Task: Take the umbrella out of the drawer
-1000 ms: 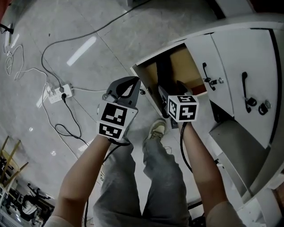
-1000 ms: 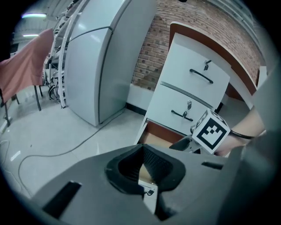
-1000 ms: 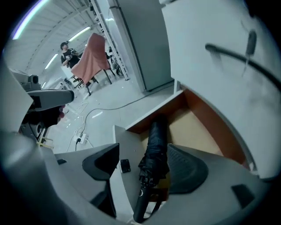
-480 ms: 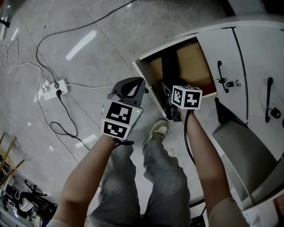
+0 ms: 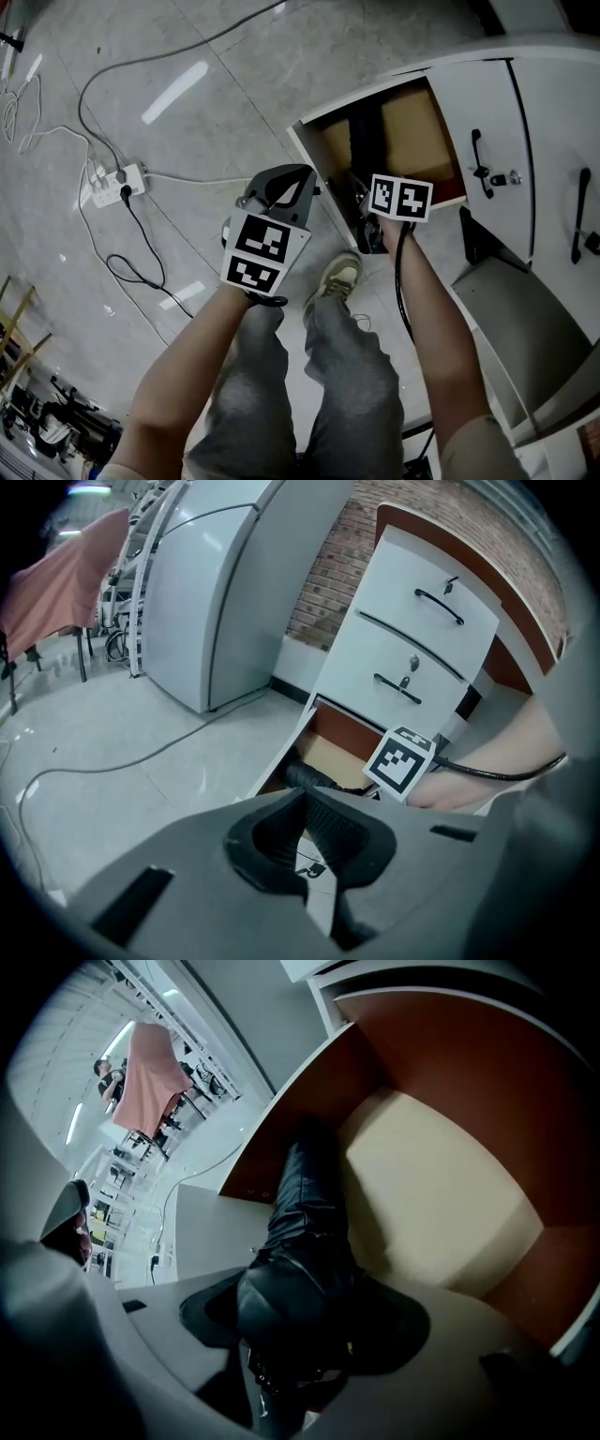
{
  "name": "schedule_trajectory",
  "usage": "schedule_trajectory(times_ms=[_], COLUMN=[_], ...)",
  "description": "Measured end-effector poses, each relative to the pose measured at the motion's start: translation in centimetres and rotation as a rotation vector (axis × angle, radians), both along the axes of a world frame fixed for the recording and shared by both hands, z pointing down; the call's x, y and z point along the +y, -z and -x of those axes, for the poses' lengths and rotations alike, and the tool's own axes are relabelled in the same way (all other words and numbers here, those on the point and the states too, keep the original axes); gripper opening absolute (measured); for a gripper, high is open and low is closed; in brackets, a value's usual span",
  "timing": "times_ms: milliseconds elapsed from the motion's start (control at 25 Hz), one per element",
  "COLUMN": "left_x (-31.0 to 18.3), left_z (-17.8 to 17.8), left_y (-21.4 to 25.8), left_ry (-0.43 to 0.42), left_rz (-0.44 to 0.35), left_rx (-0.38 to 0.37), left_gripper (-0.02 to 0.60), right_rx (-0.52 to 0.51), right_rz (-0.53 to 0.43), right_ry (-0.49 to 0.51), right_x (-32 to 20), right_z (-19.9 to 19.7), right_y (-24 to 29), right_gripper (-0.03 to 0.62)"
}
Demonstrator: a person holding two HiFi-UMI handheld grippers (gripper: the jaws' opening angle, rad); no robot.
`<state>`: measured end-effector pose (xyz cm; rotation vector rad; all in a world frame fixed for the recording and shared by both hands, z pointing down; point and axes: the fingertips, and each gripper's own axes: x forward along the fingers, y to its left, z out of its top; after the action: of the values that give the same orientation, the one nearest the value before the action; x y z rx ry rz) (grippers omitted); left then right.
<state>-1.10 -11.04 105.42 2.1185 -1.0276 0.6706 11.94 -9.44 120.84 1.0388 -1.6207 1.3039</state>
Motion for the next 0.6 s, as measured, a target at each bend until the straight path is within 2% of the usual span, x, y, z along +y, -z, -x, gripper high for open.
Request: schedule_trajectory(times_ms=[280,600], left_x=[0.5,0.7], left_z=[0.1,0.5], left_y=[2.2,9.8], left_ry=[-0.028,-0.048], left_rz=[-0.001,-0.012], left_rx=[-0.018,-0.038], left_gripper=[0.008,0.008], right_rx=[0.03,0.005], right_rz=[-0.003,-0.08], right_ry=[0.006,-0.014], right_x=[1.9,2.1], right_z=[-0.6,-0.2], right_y=[2.3,13.3], right_gripper=[0.255,0.253])
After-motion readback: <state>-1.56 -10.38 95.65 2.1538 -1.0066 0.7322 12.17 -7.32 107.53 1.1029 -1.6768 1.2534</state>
